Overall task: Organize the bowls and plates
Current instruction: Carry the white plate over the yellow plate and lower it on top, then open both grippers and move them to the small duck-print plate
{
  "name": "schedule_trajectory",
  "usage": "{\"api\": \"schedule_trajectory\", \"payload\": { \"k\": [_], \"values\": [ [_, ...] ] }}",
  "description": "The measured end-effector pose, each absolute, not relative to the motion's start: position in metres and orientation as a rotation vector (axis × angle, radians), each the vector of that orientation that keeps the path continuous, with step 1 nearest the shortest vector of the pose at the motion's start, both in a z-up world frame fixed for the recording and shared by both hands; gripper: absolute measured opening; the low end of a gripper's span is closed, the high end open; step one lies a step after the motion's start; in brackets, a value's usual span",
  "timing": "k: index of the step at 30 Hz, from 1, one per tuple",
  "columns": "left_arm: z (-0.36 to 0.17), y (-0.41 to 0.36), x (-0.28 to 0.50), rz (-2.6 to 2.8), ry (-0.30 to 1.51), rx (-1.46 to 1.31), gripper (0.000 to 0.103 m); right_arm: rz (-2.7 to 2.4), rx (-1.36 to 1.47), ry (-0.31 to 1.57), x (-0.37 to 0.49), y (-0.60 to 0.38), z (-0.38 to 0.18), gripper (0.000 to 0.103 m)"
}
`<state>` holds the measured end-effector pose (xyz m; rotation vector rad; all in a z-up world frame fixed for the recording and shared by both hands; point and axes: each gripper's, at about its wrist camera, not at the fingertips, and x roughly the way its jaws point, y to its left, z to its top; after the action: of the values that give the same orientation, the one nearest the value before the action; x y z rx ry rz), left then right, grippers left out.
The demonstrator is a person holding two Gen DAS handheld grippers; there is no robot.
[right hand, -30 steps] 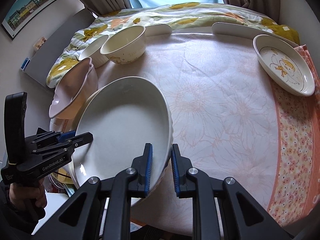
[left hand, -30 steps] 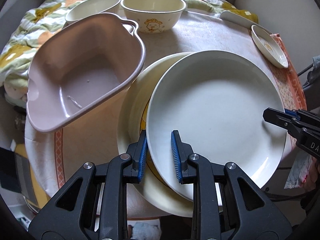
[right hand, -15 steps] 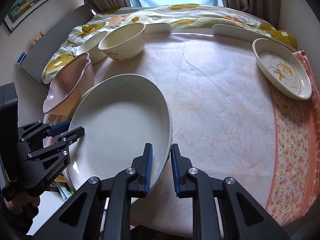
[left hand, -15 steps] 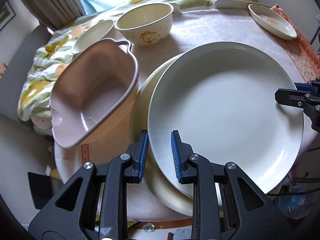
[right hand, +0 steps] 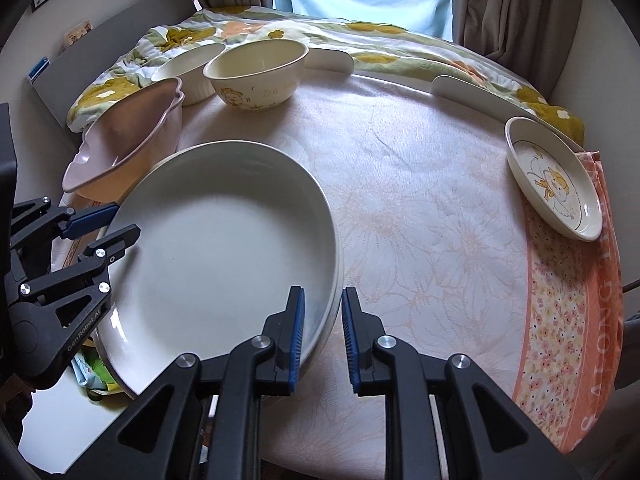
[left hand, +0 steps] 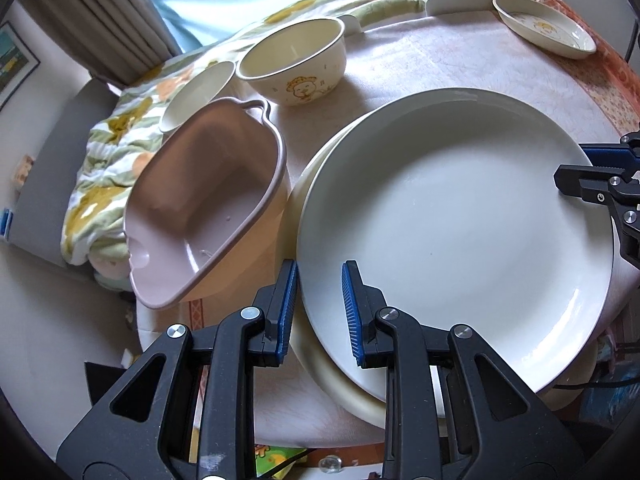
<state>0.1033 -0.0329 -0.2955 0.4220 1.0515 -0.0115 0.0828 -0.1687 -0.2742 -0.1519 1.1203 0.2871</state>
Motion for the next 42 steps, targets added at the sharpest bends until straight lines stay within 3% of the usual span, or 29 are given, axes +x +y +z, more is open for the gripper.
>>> {"api": "schedule_trajectory", "payload": {
  "k": [19, 27, 29, 30, 31, 32, 34, 42],
  "values": [
    [-0.293, -0.03, 0.102, 0.007, 1.039, 0.424, 0.021, 0.261, -0.187, 1.105, 0.081, -0.164, -0.278, 0.017],
    [-0.248, -0.024, 0.099, -0.01, 1.007, 0.295, 0.021, 0.272, -0.072, 1.055, 0.08, -0.18, -0.247, 0.017],
    [-0.23, -0.026, 0.1, -0.028, 0.99, 0.256, 0.03, 0.279, -0.038, 1.042, 0.08, -0.188, -0.235, 0.017],
    [-0.22, -0.028, 0.101, -0.044, 0.978, 0.239, 0.058, 0.273, -0.014, 1.027, 0.079, -0.194, -0.228, 0.019],
    [-0.209, -0.032, 0.102, -0.064, 0.951, 0.222, 0.093, 0.265, 0.015, 1.011, 0.077, -0.2, -0.22, 0.034],
    [-0.196, -0.036, 0.103, -0.079, 0.908, 0.211, 0.103, 0.25, 0.044, 0.992, 0.075, -0.209, -0.212, 0.068],
    [-0.172, -0.046, 0.105, -0.129, 0.827, 0.195, 0.103, 0.212, 0.094, 0.951, 0.071, -0.228, -0.196, 0.103],
    [-0.11, -0.116, 0.173, -0.505, 0.784, 0.093, 0.103, 0.007, 0.121, 0.85, 0.052, -0.319, -0.136, 0.103]
  ]
}}
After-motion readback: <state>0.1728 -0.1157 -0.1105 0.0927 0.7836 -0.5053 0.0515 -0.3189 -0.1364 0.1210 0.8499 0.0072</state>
